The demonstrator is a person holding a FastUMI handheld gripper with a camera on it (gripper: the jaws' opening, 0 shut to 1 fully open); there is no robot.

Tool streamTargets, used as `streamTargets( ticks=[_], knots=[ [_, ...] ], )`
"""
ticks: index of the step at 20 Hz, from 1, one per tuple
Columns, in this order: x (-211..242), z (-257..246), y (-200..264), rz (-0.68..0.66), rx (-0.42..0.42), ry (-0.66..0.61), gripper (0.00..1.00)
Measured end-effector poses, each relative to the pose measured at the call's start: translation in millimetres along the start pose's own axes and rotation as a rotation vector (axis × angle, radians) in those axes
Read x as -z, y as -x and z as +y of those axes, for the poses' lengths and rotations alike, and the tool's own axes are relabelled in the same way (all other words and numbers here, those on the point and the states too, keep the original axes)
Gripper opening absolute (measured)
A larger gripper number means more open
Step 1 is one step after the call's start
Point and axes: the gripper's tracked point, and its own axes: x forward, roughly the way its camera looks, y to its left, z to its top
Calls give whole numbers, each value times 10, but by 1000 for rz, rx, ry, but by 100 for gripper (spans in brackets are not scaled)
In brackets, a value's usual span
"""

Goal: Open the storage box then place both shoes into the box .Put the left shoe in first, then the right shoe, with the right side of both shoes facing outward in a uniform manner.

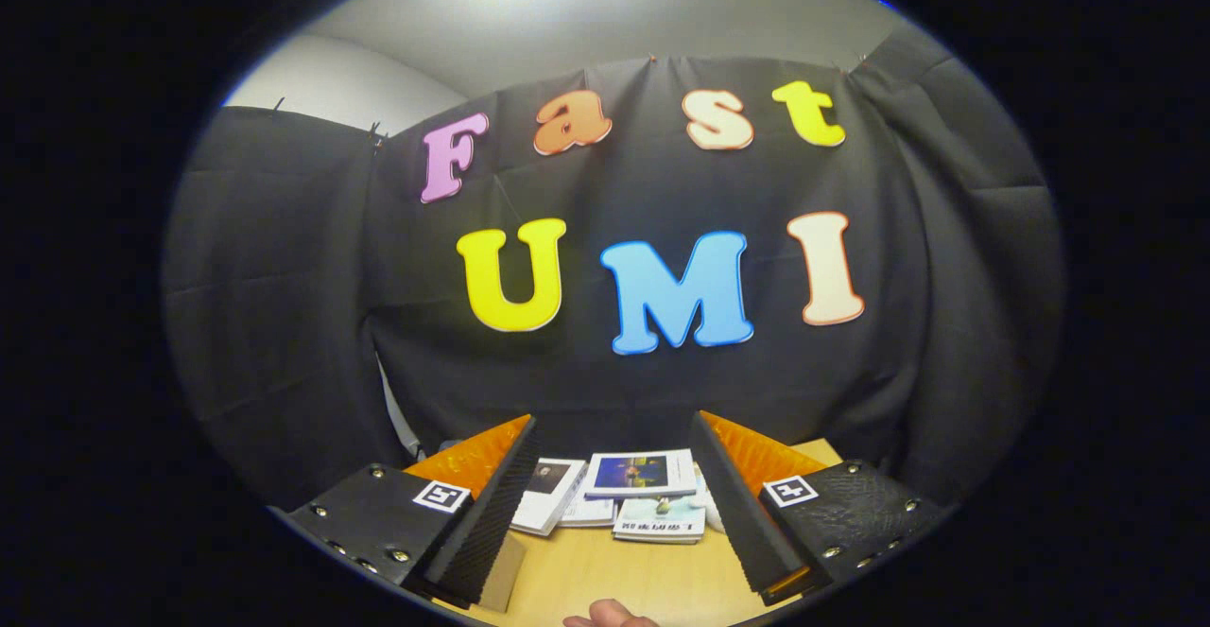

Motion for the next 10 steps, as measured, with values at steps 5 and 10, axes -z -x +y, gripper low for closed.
streamTargets(
  ticks=[5,10],
  knots=[
    [110,-104,321,-55,65,43,97],
    [280,-236,359,-73,47,18,97]
  ],
)
